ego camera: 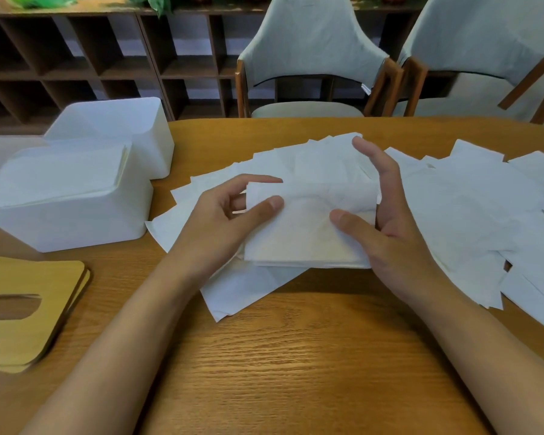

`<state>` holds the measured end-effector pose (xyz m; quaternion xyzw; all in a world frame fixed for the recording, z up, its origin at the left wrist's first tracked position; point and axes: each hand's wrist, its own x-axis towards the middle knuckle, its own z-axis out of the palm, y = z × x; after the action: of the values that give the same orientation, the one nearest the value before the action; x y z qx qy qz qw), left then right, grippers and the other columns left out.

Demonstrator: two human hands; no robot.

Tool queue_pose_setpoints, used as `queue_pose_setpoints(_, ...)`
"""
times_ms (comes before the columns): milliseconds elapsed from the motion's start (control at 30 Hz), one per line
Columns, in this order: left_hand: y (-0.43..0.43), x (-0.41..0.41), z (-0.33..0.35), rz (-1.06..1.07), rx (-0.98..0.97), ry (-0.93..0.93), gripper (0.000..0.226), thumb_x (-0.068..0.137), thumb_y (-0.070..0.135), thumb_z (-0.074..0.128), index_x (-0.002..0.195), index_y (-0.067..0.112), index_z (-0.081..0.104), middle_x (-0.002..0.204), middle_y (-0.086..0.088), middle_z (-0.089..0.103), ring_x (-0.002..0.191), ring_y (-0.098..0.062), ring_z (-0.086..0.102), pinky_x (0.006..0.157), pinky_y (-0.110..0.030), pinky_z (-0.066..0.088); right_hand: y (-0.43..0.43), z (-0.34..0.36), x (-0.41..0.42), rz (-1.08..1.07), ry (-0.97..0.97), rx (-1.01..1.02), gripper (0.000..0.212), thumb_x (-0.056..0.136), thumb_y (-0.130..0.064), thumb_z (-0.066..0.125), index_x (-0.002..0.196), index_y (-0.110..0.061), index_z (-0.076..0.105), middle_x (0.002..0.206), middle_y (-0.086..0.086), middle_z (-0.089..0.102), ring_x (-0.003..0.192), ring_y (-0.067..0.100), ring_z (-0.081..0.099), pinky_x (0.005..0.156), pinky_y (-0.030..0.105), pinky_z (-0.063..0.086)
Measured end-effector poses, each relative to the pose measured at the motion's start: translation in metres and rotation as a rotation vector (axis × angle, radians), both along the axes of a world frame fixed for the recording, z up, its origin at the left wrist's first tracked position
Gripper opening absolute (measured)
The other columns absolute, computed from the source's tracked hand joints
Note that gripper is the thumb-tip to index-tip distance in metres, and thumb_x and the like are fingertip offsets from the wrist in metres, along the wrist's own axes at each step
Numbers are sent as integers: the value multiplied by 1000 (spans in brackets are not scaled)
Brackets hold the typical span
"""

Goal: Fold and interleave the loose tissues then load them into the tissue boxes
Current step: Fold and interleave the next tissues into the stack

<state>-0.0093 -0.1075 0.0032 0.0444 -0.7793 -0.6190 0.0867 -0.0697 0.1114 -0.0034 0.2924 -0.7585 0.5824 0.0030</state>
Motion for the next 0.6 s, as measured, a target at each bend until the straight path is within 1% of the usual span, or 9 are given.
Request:
queue_pose_setpoints(33,1,1,0,7,43,2,28,94,38,69,121,36,70,99,10,77,98,-9,75,79,-28,62,2,1,0,24,-9,21,72,93,-24,69,150,-41,28,144,-43,27,125,-26,29,96,2,39)
queue_pose_setpoints(100,4,2,0,37,60,35,27,97,25,71,123,30,69,106,7,79,96,-12,77,74,-29,64,5,3,0,100,-71,75,60,90,-33,69,142,-48,43,141,-41,37,123,-15,40,92,10,45)
queue_pose_setpoints(167,5,0,-2,36,30,75,30,97,21,72,125,31,68,118,5,76,100,-14,76,71,-31,65,7,1,1,136,-120,119,39,92,-32,71,129,-44,63,131,-35,52,119,-7,48,88,16,49)
queue_pose_setpoints(233,2,-3,-6,38,-24,89,38,95,23,74,129,37,64,114,3,73,96,-13,75,68,-31,64,6,-2,0,63,-97,160,31,95,-25,68,117,-47,70,125,-39,56,118,-12,46,93,19,49)
queue_pose_setpoints(300,-6,-5,-11,70,-141,92,47,92,32,76,135,41,58,98,4,67,85,-9,69,68,-27,59,5,-6,-3,-38,-72,187,35,97,-20,66,112,-51,70,119,-48,54,115,-22,41,99,16,42)
queue_pose_setpoints(333,-11,-6,-14,90,-248,86,52,91,38,77,137,42,55,100,10,67,89,-7,67,71,-24,56,5,-8,-5,-79,-67,181,36,97,-18,65,111,-51,70,118,-48,55,115,-24,41,98,13,39)
queue_pose_setpoints(433,-28,-7,-24,106,-687,3,58,84,54,79,135,41,56,122,20,59,108,0,57,85,-23,48,9,-10,-12,-179,-70,147,37,96,-14,64,113,-46,71,127,-36,57,113,-23,42,90,-1,35)
queue_pose_setpoints(467,-32,-7,-26,89,-768,-35,59,81,58,79,133,40,59,129,20,55,114,0,52,90,-25,44,10,-10,-13,-197,-73,143,37,96,-13,63,114,-45,72,127,-35,57,112,-24,42,86,-5,34)
queue_pose_setpoints(600,-37,-7,-30,65,-822,-72,57,78,62,79,127,37,64,136,19,56,127,-6,49,97,-29,39,10,-11,-13,-203,-71,140,37,96,-12,63,115,-43,72,127,-32,56,111,-24,41,82,-7,34)
